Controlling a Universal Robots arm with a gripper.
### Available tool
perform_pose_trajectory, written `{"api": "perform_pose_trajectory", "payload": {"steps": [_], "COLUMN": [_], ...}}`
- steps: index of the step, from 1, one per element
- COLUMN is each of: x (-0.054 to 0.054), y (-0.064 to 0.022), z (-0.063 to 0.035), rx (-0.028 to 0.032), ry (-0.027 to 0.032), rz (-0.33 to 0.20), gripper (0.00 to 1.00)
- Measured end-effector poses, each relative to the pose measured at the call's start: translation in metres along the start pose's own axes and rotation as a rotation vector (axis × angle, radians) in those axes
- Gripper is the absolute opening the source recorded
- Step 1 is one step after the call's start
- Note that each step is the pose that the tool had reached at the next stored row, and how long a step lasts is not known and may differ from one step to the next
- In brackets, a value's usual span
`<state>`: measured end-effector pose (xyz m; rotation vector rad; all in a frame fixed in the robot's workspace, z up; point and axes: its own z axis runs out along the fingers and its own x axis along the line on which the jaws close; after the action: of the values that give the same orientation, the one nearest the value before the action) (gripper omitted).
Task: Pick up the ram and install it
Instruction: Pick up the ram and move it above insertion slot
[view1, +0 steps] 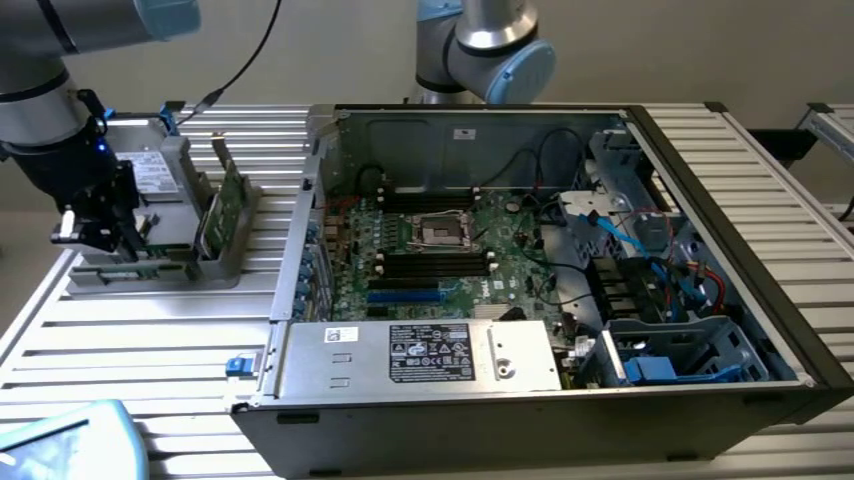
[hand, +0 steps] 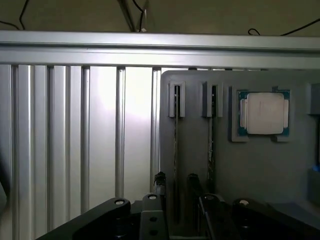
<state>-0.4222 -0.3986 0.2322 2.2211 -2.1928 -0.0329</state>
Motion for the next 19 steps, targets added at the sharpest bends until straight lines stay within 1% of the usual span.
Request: {"api": "perform_pose_trajectory", "payload": {"steps": [12,16,19], "x": [0.000,0.000,-0.001], "y": [-0.0005,-0.0005,-0.0004], "z": [0.0218,0.0228,0.0264], "rx": [0.0000,-0.0002,0.0001], "ry": [0.0001,0.0002,0.0002], "rz": [-0.005,-0.006,-0.014], "gripper": [0.31,0.31,0.31]}}
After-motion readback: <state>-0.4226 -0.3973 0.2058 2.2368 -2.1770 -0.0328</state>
